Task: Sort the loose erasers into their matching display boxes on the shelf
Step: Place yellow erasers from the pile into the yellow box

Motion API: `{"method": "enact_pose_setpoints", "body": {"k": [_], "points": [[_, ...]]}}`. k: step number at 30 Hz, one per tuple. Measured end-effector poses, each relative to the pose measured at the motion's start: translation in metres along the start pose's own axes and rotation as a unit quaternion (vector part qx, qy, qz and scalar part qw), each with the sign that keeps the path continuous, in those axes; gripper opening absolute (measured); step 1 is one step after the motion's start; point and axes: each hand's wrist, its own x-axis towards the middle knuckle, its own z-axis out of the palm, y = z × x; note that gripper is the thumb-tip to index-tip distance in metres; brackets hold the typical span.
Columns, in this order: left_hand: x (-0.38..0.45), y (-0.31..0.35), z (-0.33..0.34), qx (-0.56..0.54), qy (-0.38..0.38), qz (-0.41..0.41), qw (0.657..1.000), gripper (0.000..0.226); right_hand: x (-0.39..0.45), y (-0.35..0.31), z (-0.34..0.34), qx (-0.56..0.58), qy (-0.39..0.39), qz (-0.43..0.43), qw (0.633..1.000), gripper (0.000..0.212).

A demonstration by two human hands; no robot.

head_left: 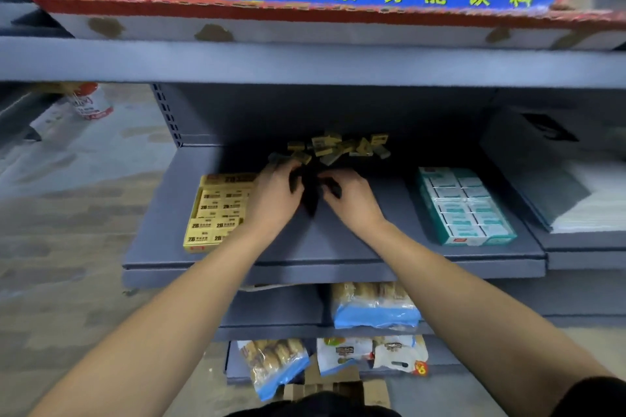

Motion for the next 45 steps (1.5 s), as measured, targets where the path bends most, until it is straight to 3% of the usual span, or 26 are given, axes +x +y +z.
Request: {"method": "enact_pose_setpoints", "body": {"k": [10, 15, 20, 24, 30, 37, 45], "points": [[0.033, -0.012, 0.012, 0.035, -0.032, -0.028, 0.998, 0.029, 0.051, 0.008, 0.026, -0.094, -0.045, -0.015, 0.994, 0.031], [0.037, -0.025, 0.01, 0.036, -0.034, -0.041, 0.998, 0.028, 0.072, 0.01, 0.047, -0.167, -0.089, 0.046, 0.981, 0.042], [0.036, -0.034, 0.006, 0.044, -0.033, -0.047, 0.997, 0.028, 0.08, 0.011, 0.059, -0.211, -0.052, 0.061, 0.974, 0.034], [0.034, -0.036, 0.004, 0.047, -0.035, -0.049, 0.997, 0.028, 0.079, 0.008, 0.056, -0.18, -0.015, 0.073, 0.981, 0.027], [0.032, -0.026, 0.005, 0.044, -0.035, -0.045, 0.997, 0.03, 0.056, 0.002, 0.036, -0.071, -0.032, 0.071, 0.994, 0.028], [0.024, -0.012, 0.011, 0.033, -0.057, -0.026, 0.997, 0.037, 0.025, -0.003, -0.002, -0.001, 0.043, -0.007, 0.999, 0.028], [0.01, 0.005, 0.017, -0.026, -0.048, 0.014, 0.998, 0.031, -0.003, -0.008, -0.022, 0.042, 0.052, -0.043, 0.997, 0.029]]}}
